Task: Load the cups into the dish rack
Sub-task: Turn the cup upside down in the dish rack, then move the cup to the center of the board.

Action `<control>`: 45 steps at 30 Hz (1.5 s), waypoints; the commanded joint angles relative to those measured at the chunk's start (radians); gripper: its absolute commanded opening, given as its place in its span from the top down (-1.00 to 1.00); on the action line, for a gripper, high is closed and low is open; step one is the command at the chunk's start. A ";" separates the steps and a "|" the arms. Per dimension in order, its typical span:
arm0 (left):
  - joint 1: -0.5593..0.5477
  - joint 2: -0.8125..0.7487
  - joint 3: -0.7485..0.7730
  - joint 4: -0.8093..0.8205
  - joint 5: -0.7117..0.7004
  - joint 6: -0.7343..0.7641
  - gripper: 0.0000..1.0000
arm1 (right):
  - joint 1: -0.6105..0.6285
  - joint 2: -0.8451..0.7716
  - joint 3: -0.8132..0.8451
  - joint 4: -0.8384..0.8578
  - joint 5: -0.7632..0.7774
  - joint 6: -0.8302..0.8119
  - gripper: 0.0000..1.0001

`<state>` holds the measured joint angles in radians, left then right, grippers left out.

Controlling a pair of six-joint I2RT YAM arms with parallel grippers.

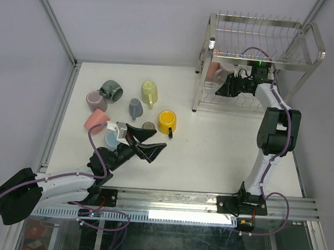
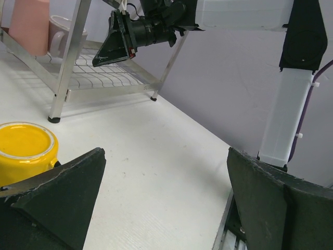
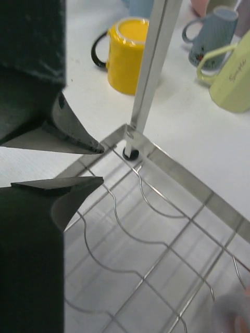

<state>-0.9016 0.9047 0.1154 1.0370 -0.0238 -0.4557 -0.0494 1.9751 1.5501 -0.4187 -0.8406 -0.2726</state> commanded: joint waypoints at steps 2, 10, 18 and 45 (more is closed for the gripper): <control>0.009 -0.026 0.020 0.023 0.018 -0.006 -0.98 | -0.021 0.051 0.157 -0.222 -0.303 -0.013 0.64; 0.008 -0.032 0.020 0.028 0.021 -0.008 -0.98 | -0.020 0.086 0.124 -0.173 -0.532 0.258 0.83; 0.009 -0.063 0.017 0.002 0.009 -0.003 -0.98 | -0.020 0.025 -0.001 -0.107 -0.596 0.469 0.86; 0.010 -0.242 0.099 -0.357 -0.046 0.048 -0.98 | -0.027 -0.083 -0.195 -1.018 -0.559 -0.543 0.88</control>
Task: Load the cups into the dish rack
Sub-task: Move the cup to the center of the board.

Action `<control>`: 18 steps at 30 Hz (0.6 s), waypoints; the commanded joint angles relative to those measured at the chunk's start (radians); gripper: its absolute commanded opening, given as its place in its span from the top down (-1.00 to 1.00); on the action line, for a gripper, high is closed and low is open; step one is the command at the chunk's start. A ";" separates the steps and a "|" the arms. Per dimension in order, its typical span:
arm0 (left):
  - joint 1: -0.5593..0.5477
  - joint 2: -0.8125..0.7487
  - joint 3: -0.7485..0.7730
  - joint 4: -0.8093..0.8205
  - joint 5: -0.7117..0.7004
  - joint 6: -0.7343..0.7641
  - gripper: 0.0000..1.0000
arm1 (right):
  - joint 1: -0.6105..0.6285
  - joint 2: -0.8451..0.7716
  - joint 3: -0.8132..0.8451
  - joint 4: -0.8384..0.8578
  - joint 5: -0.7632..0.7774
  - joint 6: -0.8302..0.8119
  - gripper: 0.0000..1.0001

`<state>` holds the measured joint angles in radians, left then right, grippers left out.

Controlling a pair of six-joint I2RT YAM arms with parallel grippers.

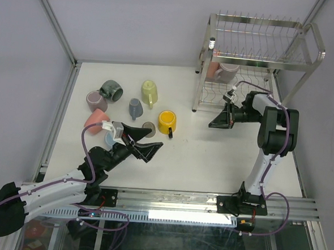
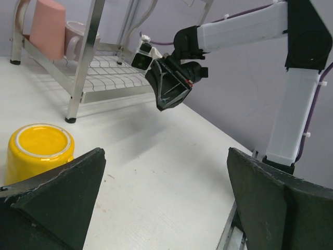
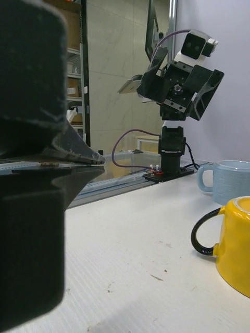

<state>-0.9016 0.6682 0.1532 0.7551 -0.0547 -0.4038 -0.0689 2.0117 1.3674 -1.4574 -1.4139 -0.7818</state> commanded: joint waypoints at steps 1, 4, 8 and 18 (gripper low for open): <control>0.010 -0.005 0.065 -0.085 -0.012 -0.010 -0.98 | -0.007 -0.159 -0.034 0.109 0.039 0.047 0.88; 0.009 -0.007 0.067 -0.098 -0.009 -0.027 -0.98 | -0.005 -0.359 -0.172 0.519 0.210 0.427 0.85; 0.010 -0.019 0.069 -0.112 -0.011 -0.040 -0.98 | 0.016 -0.639 -0.300 0.793 0.459 0.534 0.75; 0.010 -0.022 0.128 -0.242 -0.054 -0.019 -0.98 | 0.078 -0.908 -0.296 0.711 0.567 0.264 0.67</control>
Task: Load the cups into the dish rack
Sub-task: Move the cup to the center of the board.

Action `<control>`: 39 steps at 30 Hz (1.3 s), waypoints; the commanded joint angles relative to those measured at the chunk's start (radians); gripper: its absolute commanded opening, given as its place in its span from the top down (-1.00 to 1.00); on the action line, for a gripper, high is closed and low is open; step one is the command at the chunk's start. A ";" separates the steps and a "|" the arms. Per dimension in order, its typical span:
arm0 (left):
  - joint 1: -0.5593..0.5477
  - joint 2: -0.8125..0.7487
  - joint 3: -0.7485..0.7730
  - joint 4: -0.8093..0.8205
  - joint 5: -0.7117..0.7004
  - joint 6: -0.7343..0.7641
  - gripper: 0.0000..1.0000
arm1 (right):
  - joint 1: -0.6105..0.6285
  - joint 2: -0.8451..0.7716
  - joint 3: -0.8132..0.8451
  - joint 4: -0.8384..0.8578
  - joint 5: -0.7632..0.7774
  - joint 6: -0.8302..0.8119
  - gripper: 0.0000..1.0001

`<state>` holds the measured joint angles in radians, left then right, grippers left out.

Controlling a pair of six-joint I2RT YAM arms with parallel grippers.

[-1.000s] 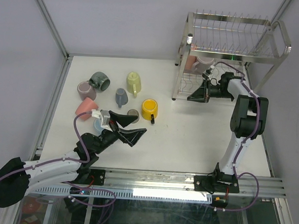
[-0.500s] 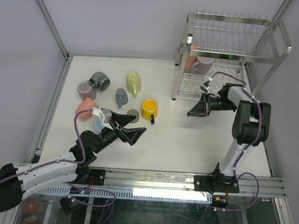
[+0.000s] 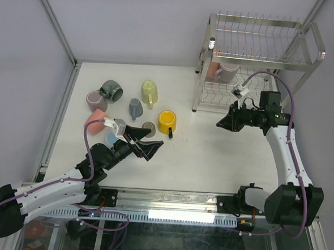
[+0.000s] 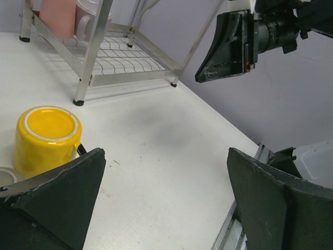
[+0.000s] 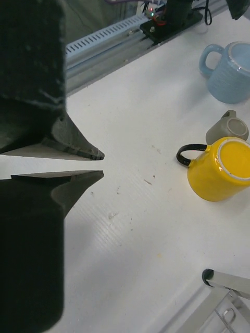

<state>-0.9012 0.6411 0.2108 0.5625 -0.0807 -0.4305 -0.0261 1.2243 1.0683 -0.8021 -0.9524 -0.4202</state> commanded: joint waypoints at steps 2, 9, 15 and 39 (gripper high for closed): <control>0.010 0.019 0.086 -0.067 -0.025 0.009 -0.98 | 0.040 -0.186 0.002 0.084 0.101 -0.128 0.52; 0.010 0.064 0.136 -0.140 -0.107 0.014 -0.97 | 0.040 -0.306 -0.049 0.078 -0.150 -0.359 0.14; 0.009 0.123 0.217 -0.238 -0.118 0.089 -0.97 | 0.037 -0.273 -0.096 -0.093 -0.266 -0.614 -0.18; 0.274 0.374 0.366 -0.318 0.149 0.072 -0.59 | -0.192 -0.261 -0.226 -0.111 -0.375 -0.741 -0.47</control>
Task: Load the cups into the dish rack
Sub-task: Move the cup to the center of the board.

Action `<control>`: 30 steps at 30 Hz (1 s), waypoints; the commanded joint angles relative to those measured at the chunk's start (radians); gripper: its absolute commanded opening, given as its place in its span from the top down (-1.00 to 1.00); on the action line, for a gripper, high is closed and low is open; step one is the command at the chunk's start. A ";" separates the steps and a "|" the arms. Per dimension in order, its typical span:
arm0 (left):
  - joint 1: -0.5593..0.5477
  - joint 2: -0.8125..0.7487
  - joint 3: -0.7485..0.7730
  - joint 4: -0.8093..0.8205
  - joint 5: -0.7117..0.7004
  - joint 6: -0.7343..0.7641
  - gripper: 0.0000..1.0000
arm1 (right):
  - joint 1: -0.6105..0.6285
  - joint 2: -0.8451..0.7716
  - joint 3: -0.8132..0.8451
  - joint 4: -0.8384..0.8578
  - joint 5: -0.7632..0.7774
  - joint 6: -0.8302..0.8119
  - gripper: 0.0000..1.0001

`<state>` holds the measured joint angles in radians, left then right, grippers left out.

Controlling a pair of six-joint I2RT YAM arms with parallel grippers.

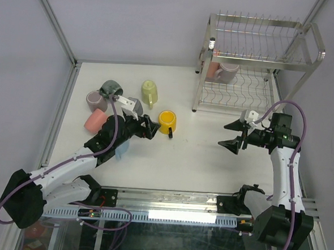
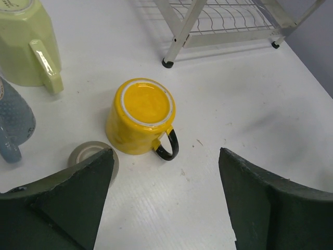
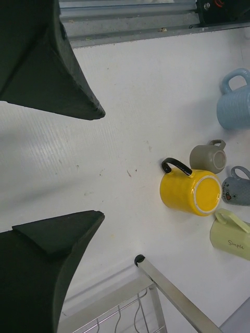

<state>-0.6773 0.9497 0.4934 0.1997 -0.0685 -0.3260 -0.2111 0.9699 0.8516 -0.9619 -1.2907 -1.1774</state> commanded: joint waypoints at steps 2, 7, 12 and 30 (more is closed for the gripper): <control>0.070 0.112 0.115 0.030 0.169 -0.031 -0.32 | -0.007 -0.015 -0.016 0.055 -0.042 0.025 -0.47; 0.081 0.199 0.228 -0.124 0.087 0.028 0.37 | -0.005 -0.023 -0.025 0.057 -0.033 0.024 -0.47; 0.081 0.245 0.322 -0.242 0.002 0.083 0.36 | 0.015 -0.001 -0.022 0.054 -0.028 0.027 -0.45; 0.081 0.301 0.308 -0.188 0.250 0.012 -0.31 | 0.226 0.118 0.029 0.067 0.183 0.121 -0.36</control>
<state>-0.6003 1.3170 0.8684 -0.1524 -0.0078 -0.2363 -0.0124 1.0973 0.8322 -0.9176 -1.1404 -1.0916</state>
